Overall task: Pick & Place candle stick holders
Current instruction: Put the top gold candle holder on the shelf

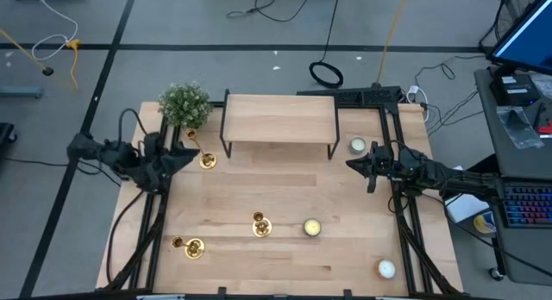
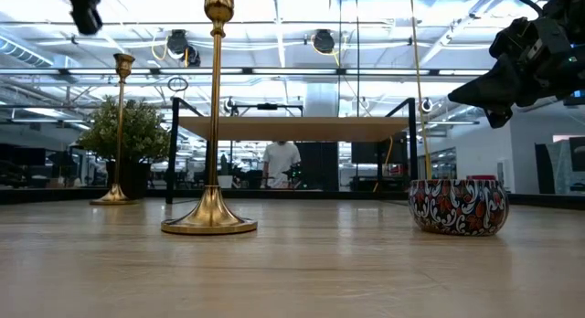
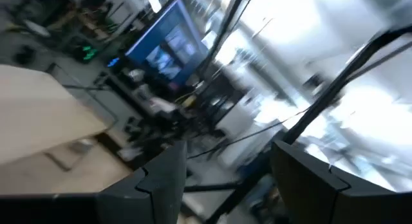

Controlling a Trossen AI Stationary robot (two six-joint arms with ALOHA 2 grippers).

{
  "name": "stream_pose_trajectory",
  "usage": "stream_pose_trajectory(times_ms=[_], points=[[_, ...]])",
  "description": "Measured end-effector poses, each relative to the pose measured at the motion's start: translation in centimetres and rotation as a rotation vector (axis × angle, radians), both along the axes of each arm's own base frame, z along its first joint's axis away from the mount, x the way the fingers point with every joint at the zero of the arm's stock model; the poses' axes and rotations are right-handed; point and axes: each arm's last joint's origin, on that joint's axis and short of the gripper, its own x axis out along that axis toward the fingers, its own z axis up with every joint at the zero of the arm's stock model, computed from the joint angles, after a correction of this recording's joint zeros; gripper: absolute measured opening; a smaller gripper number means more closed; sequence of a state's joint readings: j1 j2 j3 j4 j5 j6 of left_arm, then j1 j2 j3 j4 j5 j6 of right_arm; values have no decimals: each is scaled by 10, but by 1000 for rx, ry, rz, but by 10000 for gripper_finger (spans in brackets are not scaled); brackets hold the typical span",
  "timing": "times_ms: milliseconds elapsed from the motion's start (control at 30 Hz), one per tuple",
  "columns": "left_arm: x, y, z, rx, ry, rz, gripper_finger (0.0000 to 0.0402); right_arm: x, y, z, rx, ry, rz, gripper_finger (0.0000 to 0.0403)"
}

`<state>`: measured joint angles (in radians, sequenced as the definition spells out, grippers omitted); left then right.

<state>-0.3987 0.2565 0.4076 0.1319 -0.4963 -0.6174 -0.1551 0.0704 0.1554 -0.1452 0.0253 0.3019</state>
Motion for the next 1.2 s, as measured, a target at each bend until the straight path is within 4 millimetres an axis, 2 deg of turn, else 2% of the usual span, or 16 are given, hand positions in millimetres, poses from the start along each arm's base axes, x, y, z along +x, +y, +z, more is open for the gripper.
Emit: stream_pose_trajectory(times_ms=[133,300,533,700,967,1200], points=[[7,-2,32,84,229,57,223,0,0,0,0,0,-1,4],[15,-4,63,148,529,129,223,0,0,0,0,1,-3,4],[17,-5,88,193,962,193,223,0,0,0,-1,1,-3,4],[18,-6,82,131,1269,266,223,0,0,0,-1,0,-3,4],[42,-18,54,195,1421,275,223,0,0,0,-1,1,-4,4],[51,-22,49,222,1462,274,223,0,0,0,-1,-1,-4,4]])
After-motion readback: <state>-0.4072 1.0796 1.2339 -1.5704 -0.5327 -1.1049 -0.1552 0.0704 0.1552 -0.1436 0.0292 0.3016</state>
